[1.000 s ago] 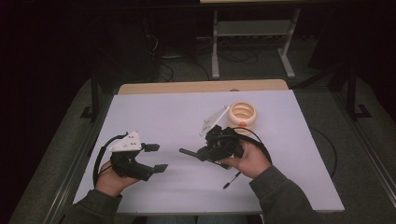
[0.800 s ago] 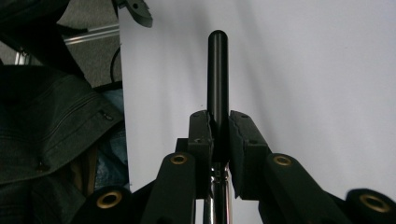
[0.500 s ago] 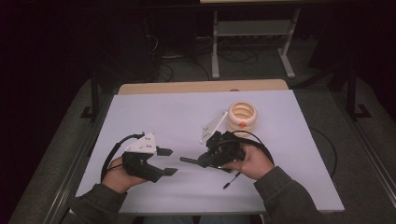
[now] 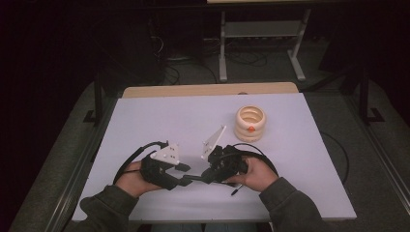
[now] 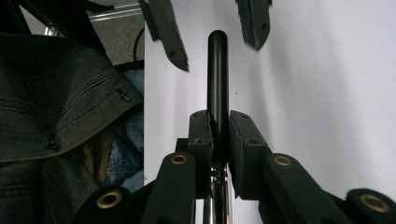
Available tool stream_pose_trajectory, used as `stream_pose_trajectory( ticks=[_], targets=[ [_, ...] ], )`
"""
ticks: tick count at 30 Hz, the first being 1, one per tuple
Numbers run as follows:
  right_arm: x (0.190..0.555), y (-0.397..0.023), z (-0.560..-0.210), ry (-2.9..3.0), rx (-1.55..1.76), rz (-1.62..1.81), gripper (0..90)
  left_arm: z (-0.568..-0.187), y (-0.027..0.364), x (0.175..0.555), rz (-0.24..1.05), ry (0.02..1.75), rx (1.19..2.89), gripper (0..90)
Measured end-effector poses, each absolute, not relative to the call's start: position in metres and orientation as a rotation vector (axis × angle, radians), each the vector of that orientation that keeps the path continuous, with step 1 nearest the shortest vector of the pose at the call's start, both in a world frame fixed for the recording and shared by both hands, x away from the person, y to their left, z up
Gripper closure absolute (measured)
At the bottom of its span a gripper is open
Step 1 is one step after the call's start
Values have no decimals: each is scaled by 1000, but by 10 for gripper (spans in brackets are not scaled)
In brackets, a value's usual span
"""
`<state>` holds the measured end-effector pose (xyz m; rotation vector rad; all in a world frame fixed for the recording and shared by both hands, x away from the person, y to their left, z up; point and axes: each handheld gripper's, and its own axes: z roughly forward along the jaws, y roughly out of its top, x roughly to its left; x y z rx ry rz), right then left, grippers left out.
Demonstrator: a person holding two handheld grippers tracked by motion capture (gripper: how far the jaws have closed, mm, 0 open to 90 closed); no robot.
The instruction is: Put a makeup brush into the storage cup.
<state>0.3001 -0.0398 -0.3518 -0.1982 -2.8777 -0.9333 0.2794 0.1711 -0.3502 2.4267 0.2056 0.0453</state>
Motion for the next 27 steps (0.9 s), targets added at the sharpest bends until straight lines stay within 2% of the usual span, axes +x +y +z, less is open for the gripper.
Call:
stream_pose_trajectory(
  ticks=[15,22,24,27],
  targets=[
    [295,-35,-353,-2864,-123,-898,787,-360,158,278,-35,87,2522,755],
    [294,-36,-354,-2857,-89,-920,780,-360,159,272,-20,48,2533,790],
    [296,-38,-355,-2836,-108,-949,769,-359,160,272,-15,47,2530,792],
    [298,-43,-357,-2799,-135,-989,696,-360,162,272,11,40,2532,793]
  ],
)
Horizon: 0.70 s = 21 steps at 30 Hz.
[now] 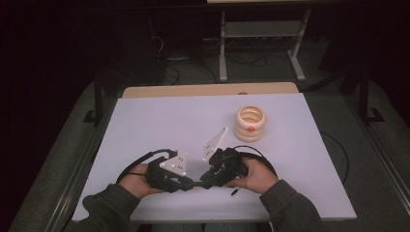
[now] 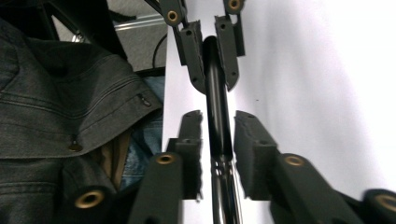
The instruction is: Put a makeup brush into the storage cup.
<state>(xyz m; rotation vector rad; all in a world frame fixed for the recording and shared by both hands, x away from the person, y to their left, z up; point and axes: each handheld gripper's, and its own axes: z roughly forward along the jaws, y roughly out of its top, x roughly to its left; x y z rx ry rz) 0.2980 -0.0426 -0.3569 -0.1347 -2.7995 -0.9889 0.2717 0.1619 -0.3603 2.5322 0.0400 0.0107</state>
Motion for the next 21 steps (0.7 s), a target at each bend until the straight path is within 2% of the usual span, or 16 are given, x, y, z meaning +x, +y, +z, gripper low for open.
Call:
stream_pose_trajectory(
  ticks=[4,12,21],
  targets=[
    [298,-53,-358,-2789,-166,-1023,654,-362,166,271,12,55,2519,793],
    [298,-67,-364,-2792,-204,-1034,641,-359,174,270,13,70,2487,793],
    [300,-71,-365,-2742,-162,-1038,755,-358,178,272,-18,55,2446,792]
  ],
)
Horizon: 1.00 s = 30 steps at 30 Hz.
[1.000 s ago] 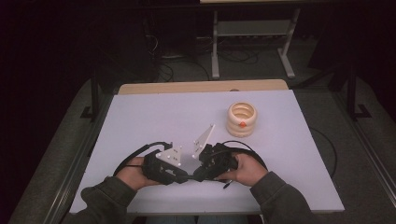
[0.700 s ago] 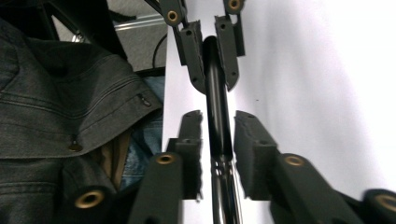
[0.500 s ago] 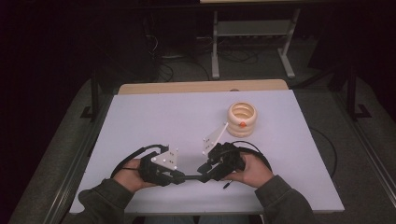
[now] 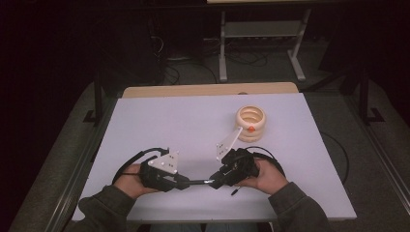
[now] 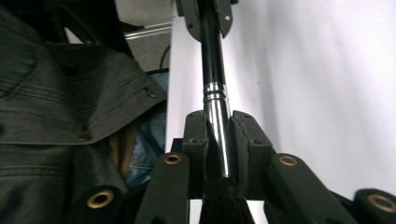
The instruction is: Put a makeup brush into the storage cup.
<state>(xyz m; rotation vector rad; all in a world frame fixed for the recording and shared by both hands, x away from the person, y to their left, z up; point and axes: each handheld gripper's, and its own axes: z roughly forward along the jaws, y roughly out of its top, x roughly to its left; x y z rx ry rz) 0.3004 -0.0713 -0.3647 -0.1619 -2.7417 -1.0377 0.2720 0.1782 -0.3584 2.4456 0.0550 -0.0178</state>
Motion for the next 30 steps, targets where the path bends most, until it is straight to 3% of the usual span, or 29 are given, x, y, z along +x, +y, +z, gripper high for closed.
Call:
stream_pose_trajectory(
  ticks=[4,10,21,23,24,30],
  targets=[
    [300,-72,-363,-2725,-148,-1012,764,-359,176,273,-32,63,2451,778],
    [299,-63,-352,-2838,-108,-869,765,-363,171,272,-26,96,2488,672],
    [292,-49,-340,-2913,-78,-719,765,-362,161,269,5,72,2539,719],
    [292,-47,-340,-2918,-63,-720,765,-362,160,269,-5,64,2546,731],
    [292,-47,-340,-2916,-59,-728,765,-363,160,269,-5,60,2547,777],
    [294,-51,-340,-2907,-87,-786,760,-363,161,268,21,78,2529,792]
  ],
)
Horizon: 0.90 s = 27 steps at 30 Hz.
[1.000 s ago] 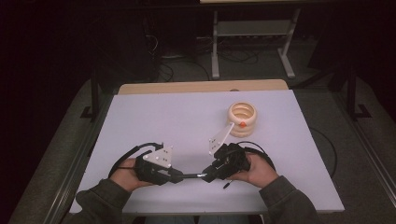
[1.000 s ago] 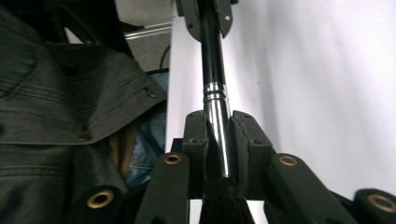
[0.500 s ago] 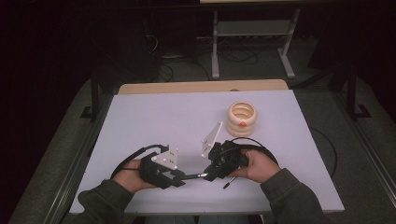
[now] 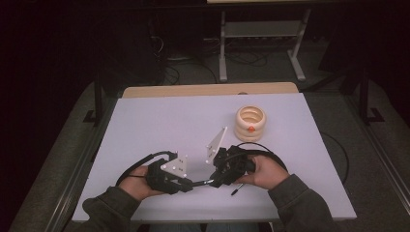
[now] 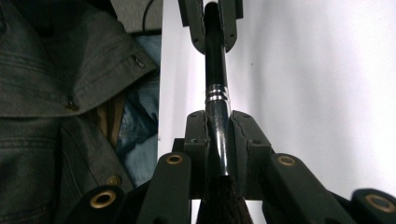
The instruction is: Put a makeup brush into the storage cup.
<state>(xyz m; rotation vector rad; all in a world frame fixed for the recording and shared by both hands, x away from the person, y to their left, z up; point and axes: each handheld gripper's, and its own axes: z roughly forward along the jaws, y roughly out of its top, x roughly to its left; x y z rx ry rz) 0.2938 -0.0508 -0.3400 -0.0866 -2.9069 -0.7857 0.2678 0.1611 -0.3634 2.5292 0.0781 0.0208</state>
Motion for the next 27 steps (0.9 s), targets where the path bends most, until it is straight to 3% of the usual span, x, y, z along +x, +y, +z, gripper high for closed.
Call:
stream_pose_trajectory(
  ticks=[4,5,10,17,27],
  targets=[
    [296,-59,-339,-2878,-143,-897,736,-363,163,268,33,93,2514,794],
    [299,-69,-339,-2845,-207,-999,606,-363,166,270,48,118,2512,794],
    [303,-92,-345,-2749,-356,-1170,537,-366,174,273,39,192,2459,794],
    [307,-105,-358,-2651,-482,-1269,535,-363,180,278,49,225,2394,795],
    [313,-105,-354,-2492,-469,-1384,616,-364,181,279,34,223,2330,794]
  ],
)
